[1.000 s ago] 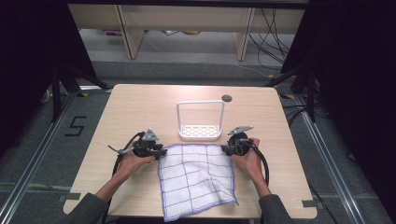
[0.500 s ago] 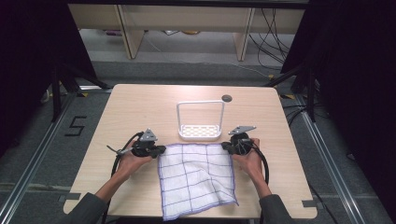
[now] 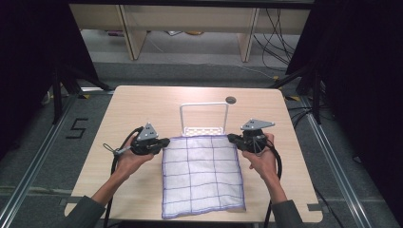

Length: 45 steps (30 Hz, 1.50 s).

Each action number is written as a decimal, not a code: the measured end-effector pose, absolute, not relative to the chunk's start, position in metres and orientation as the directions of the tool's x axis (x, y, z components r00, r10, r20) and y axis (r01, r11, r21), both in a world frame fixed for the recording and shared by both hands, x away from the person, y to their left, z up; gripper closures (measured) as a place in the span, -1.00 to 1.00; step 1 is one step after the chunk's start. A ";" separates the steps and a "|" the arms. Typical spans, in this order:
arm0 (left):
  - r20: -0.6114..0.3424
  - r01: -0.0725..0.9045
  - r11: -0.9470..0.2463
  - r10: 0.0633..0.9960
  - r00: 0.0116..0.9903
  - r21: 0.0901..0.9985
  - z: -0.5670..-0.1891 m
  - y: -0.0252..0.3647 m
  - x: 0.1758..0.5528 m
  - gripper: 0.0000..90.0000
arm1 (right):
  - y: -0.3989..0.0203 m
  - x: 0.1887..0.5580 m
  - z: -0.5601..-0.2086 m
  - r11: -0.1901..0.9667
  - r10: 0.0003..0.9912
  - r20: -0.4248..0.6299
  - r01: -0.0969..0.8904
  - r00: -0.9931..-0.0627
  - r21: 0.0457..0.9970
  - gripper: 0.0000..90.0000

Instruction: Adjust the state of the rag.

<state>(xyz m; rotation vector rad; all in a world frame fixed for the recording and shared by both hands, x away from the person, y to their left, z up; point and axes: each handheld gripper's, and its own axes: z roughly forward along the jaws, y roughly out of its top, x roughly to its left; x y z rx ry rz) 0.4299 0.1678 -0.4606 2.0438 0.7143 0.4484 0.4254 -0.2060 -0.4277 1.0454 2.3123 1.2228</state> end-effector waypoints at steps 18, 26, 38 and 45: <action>0.030 0.256 -0.422 0.563 0.826 0.870 -0.446 0.175 0.381 0.91 | -0.234 0.384 -0.417 0.404 0.705 -0.002 0.400 -0.709 0.823 0.94; 0.015 0.255 -0.467 0.501 0.865 0.847 -0.469 0.173 0.342 0.91 | -0.236 0.343 -0.439 0.429 0.667 0.023 0.409 -0.745 0.805 0.94; 0.018 0.238 -0.540 0.427 0.904 0.807 -0.487 0.167 0.319 0.90 | -0.239 0.308 -0.463 0.466 0.656 0.032 0.438 -0.754 0.769 0.93; -0.024 0.242 -0.574 0.361 0.932 0.782 -0.504 0.166 0.303 0.89 | -0.238 0.289 -0.469 0.483 0.645 0.051 0.458 -0.762 0.747 0.93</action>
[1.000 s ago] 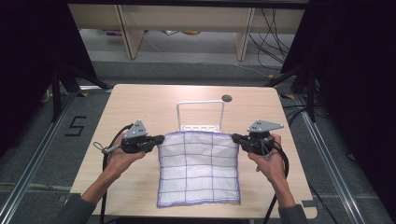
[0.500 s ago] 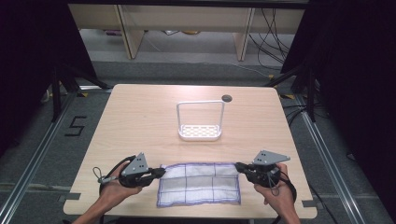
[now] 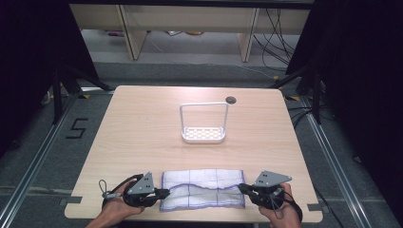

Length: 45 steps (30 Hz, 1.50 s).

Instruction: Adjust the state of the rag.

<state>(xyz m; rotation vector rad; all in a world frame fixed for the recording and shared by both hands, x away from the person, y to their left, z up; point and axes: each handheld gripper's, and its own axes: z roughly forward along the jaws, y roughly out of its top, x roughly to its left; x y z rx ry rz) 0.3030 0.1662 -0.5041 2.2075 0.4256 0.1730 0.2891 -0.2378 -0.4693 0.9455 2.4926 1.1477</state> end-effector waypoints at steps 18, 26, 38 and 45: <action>-0.098 0.346 -0.474 0.472 0.876 0.810 -0.493 0.174 0.335 -0.15 | -0.241 0.284 -0.471 0.417 0.750 0.053 0.534 -0.659 0.736 0.25; -0.094 0.411 -0.493 0.547 0.832 0.767 -0.504 0.165 0.366 -0.18 | -0.235 0.279 -0.479 0.473 0.768 0.004 0.572 -0.640 0.670 0.19; -0.069 0.379 -0.572 0.488 0.870 0.727 -0.514 0.159 0.372 0.28 | -0.224 0.276 -0.493 0.520 0.770 0.009 0.636 -0.638 0.569 0.16; -0.065 0.359 -0.586 0.461 0.885 0.727 -0.513 0.159 0.367 0.66 | -0.221 0.272 -0.496 0.517 0.767 0.016 0.632 -0.641 0.577 0.43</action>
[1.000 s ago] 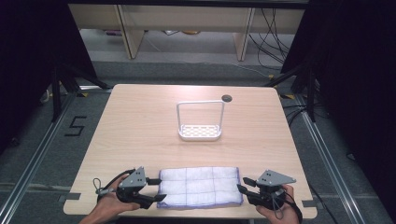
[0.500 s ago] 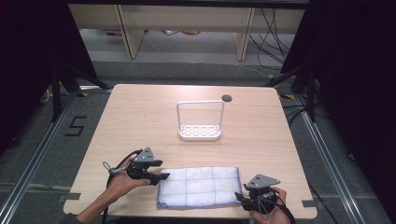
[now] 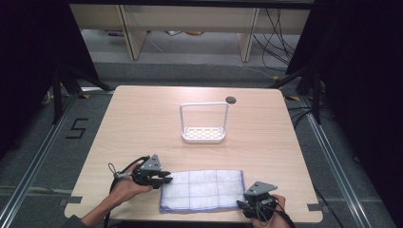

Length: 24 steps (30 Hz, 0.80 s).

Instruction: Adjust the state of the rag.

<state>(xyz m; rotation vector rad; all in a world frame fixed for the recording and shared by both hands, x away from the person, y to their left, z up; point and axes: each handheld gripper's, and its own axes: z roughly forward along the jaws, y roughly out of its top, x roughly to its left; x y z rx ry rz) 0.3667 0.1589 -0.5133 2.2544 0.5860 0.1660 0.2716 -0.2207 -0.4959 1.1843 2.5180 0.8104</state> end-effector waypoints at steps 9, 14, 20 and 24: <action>-0.059 0.343 -0.592 0.445 0.894 0.729 -0.512 0.164 0.359 0.84 | -0.221 0.272 -0.494 0.541 0.737 0.016 0.603 -0.676 0.586 0.87; -0.061 0.335 -0.589 0.435 0.899 0.735 -0.509 0.167 0.349 0.85 | -0.222 0.287 -0.487 0.538 0.735 0.006 0.588 -0.679 0.604 0.88; -0.090 0.354 -0.555 0.446 0.890 0.753 -0.503 0.175 0.334 0.85 | -0.216 0.321 -0.470 0.578 0.700 -0.023 0.546 -0.714 0.607 0.88; -0.101 0.343 -0.538 0.429 0.898 0.770 -0.497 0.173 0.319 0.85 | -0.207 0.350 -0.457 0.597 0.685 -0.051 0.519 -0.727 0.612 0.89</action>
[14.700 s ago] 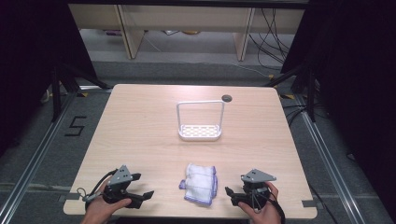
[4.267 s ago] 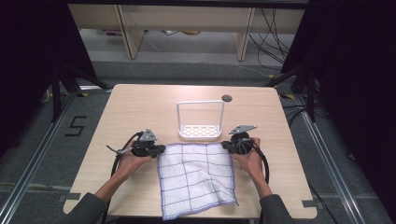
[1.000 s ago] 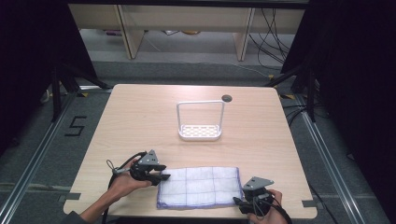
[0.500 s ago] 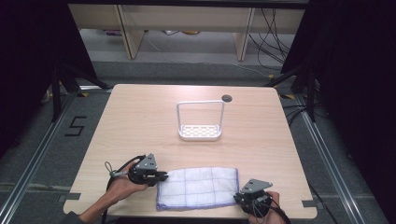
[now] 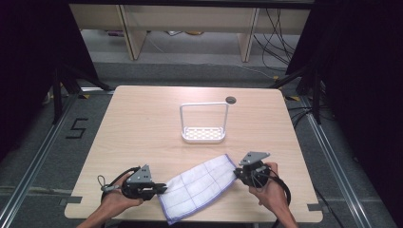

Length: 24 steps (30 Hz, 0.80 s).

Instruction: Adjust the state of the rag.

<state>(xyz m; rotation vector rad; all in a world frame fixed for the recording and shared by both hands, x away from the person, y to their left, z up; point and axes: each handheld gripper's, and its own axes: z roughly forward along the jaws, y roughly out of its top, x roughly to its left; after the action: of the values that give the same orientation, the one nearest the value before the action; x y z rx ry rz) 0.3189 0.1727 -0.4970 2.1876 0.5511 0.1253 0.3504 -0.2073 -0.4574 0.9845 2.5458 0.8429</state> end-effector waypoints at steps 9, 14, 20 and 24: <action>-0.118 0.317 -0.530 0.375 0.920 0.786 -0.492 0.154 0.293 0.85 | -0.180 0.398 -0.449 0.645 0.641 -0.084 0.476 -0.763 0.598 0.89; -0.124 0.317 -0.527 0.368 0.922 0.789 -0.494 0.144 0.291 0.85 | -0.164 0.418 -0.447 0.647 0.625 -0.091 0.449 -0.775 0.616 0.89; -0.131 0.302 -0.544 0.331 0.935 0.783 -0.493 0.128 0.283 0.85 | -0.146 0.434 -0.446 0.705 0.572 -0.150 0.390 -0.807 0.592 0.89; -0.150 0.306 -0.530 0.318 0.936 0.790 -0.495 0.115 0.281 0.85 | -0.135 0.443 -0.449 0.720 0.544 -0.156 0.364 -0.824 0.590 0.89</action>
<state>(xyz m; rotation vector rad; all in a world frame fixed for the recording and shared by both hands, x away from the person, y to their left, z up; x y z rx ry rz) 0.2814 0.1149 -0.4945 2.1624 0.4412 0.0158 0.4430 -0.1348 -0.4489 0.7098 2.6072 0.7972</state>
